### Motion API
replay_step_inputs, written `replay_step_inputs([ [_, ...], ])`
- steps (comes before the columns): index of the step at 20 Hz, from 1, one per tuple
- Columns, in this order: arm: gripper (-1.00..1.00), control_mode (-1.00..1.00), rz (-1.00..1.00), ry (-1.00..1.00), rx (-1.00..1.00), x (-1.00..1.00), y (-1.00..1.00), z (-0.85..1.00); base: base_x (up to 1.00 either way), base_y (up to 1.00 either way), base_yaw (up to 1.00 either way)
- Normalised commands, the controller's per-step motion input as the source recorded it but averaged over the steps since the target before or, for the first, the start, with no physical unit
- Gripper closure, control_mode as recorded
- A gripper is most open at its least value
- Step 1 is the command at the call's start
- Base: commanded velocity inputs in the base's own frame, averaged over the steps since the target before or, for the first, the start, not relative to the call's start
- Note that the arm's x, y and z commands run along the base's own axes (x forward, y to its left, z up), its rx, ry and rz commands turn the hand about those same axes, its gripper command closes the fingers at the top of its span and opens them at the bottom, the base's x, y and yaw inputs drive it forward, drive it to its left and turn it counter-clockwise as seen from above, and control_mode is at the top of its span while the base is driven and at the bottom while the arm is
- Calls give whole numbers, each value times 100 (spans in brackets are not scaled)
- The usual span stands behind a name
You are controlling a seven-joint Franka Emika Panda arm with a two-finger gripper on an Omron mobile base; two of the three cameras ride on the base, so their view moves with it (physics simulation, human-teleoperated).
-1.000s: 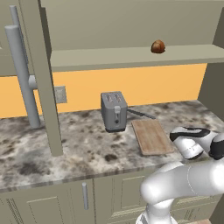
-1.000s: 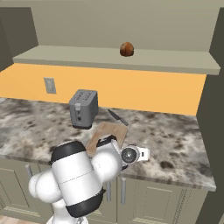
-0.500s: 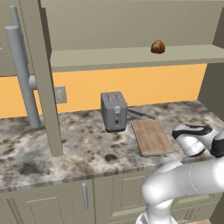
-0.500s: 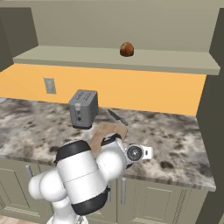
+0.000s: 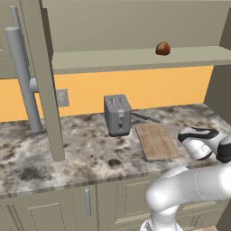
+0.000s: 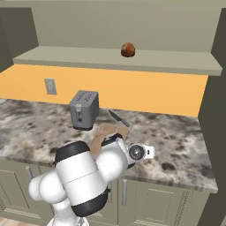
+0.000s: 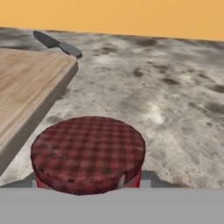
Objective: Pick the bread, place it on the cutting board, pick the jam, place it on the counter, and close the cabinet.
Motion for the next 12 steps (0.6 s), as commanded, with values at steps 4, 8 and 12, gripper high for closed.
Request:
replay_step_inputs([
  [4, -100, -100, 0, 0, 0, 0, 0, 0, 0, 0, 0],
  [8, -100, -100, 0, 0, 0, 0, 0, 0, 0, 0, 0],
  [12, -100, -100, 0, -3, 0, -11, 0, 0, 0, 0, 0],
])
